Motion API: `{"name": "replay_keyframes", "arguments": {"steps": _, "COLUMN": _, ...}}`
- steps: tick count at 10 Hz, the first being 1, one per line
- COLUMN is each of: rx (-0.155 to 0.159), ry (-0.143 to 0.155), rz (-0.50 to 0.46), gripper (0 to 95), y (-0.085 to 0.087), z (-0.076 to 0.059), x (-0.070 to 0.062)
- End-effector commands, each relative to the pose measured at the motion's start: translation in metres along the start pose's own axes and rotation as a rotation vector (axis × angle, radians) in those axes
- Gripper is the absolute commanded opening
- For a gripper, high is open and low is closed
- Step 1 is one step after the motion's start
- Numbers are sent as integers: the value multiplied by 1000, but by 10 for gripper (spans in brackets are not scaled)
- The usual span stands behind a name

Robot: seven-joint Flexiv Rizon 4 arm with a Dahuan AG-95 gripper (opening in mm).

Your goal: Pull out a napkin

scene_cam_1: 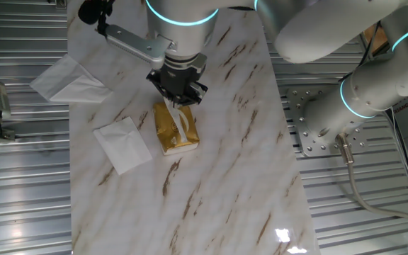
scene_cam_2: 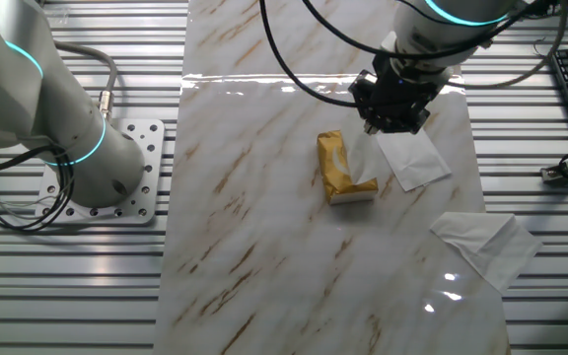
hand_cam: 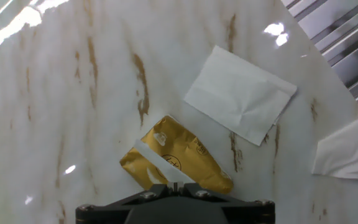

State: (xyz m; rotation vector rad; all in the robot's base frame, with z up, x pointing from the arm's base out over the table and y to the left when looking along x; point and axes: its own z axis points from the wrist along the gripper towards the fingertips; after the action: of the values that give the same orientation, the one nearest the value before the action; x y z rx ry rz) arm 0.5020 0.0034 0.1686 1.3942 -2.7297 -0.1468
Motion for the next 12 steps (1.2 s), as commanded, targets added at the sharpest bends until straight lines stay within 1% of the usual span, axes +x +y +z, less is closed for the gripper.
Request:
{"name": "replay_keyframes", "arguments": {"steps": 1, "rx": 6, "ry": 0, "rz": -11, "gripper": 0, "y": 1, "z": 0, "x": 1}}
{"name": "replay_keyframes", "arguments": {"steps": 2, "rx": 10, "ry": 5, "rz": -7, "gripper": 0, "y": 1, "z": 0, "x": 1}}
{"name": "replay_keyframes", "arguments": {"steps": 4, "rx": 25, "ry": 25, "rz": 29, "gripper": 0, "y": 1, "z": 0, "x": 1}}
{"name": "replay_keyframes", "arguments": {"steps": 5, "rx": 25, "ry": 24, "rz": 62, "gripper": 0, "y": 1, "z": 0, "x": 1}}
{"name": "replay_keyframes", "arguments": {"steps": 6, "rx": 25, "ry": 23, "rz": 67, "gripper": 0, "y": 1, "z": 0, "x": 1}}
{"name": "replay_keyframes", "arguments": {"steps": 7, "rx": 22, "ry": 20, "rz": 65, "gripper": 0, "y": 1, "z": 0, "x": 0}}
{"name": "replay_keyframes", "arguments": {"steps": 8, "rx": 21, "ry": 23, "rz": 51, "gripper": 0, "y": 1, "z": 0, "x": 0}}
{"name": "replay_keyframes", "arguments": {"steps": 11, "rx": 19, "ry": 18, "rz": 55, "gripper": 0, "y": 1, "z": 0, "x": 0}}
{"name": "replay_keyframes", "arguments": {"steps": 12, "rx": 17, "ry": 0, "rz": 51, "gripper": 0, "y": 1, "z": 1, "x": 0}}
